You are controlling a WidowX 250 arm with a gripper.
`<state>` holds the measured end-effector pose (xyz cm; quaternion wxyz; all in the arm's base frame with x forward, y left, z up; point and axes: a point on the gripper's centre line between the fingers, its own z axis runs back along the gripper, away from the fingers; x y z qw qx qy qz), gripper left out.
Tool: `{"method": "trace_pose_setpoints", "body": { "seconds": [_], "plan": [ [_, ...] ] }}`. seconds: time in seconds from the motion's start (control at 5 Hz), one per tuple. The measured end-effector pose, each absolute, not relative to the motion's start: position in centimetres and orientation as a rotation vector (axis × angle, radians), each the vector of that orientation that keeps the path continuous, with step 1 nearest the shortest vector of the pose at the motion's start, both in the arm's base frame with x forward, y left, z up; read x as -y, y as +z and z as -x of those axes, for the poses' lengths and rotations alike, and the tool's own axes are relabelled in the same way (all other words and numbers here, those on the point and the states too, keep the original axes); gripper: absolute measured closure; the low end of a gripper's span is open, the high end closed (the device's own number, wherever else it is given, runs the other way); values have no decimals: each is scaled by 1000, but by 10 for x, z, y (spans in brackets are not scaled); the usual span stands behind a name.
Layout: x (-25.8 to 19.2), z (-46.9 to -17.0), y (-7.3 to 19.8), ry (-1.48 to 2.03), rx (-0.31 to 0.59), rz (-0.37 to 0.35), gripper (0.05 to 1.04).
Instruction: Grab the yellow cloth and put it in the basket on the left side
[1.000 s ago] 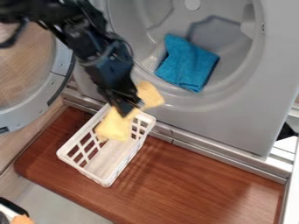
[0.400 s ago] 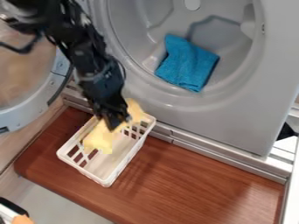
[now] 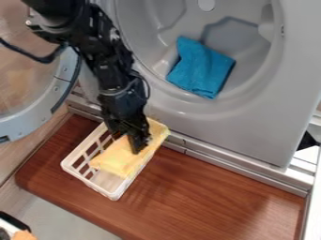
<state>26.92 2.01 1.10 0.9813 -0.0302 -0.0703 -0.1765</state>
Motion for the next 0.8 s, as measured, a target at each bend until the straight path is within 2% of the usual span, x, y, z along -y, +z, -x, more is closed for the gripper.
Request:
{"method": "trace_pose_setpoints", "body": {
  "seconds": [0.2, 0.4, 0.8],
  "plan": [
    [-13, -270, 25, -363, 164, 40, 73],
    [-16, -267, 34, -327, 160, 9, 77],
    [-4, -265, 43, -290, 161, 12, 83]
  ]
}}
